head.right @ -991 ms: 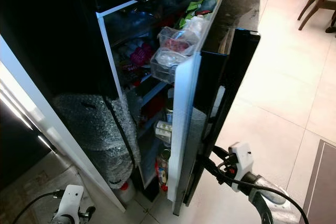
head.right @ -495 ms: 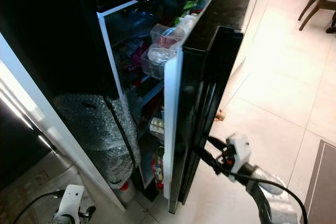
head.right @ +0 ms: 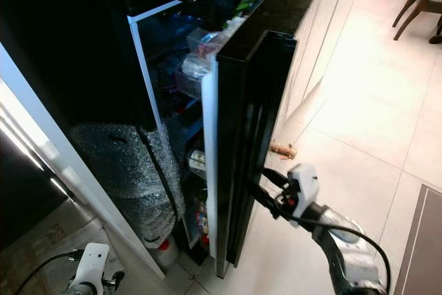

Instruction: Restocking fridge

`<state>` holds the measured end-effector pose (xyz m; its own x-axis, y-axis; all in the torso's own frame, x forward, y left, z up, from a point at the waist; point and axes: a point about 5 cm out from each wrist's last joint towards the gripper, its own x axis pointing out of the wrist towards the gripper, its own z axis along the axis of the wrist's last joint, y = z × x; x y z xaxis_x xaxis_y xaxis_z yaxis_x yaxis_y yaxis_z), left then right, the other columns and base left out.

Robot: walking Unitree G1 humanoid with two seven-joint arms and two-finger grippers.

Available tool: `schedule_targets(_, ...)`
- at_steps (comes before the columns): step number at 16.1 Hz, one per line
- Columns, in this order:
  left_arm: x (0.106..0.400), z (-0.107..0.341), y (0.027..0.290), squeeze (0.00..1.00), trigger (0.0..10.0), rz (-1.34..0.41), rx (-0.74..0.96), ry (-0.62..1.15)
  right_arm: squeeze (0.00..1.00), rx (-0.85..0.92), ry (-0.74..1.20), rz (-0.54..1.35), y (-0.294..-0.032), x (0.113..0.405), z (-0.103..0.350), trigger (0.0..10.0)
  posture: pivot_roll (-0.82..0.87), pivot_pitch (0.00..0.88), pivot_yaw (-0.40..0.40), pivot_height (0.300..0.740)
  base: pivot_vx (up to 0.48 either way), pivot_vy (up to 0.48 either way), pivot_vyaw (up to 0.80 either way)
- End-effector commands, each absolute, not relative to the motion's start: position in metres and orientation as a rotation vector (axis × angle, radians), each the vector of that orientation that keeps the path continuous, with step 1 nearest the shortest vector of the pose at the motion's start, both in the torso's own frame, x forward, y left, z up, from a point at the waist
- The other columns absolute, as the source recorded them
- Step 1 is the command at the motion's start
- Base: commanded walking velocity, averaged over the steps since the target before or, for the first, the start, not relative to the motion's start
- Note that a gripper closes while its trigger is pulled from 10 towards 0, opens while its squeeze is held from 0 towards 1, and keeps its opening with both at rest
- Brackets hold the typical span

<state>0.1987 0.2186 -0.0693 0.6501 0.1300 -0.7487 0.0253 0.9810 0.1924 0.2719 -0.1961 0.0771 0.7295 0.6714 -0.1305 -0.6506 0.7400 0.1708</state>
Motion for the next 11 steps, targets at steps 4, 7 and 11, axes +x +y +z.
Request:
schedule_targets(4,0.198,-0.07,0.218,0.0,10.0,0.063,0.192,0.868,0.0,0.112,0.117,0.792,-0.177,0.288,0.094,10.0,-0.15,0.018,0.003,0.74,0.0,0.0,0.0)
schedule_targets(7,0.198,-0.07,0.217,0.0,10.0,0.063,0.192,0.867,0.0,0.108,0.108,0.785,-0.172,0.295,0.095,10.0,-0.15,0.016,0.004,0.74,0.0,0.0,0.0)
schedule_targets(11,0.201,-0.069,0.216,0.0,10.0,0.063,0.191,0.859,0.0,0.118,0.087,0.793,-0.168,0.306,0.101,10.0,-0.14,0.007,0.003,0.74,0.0,0.0,0.0)
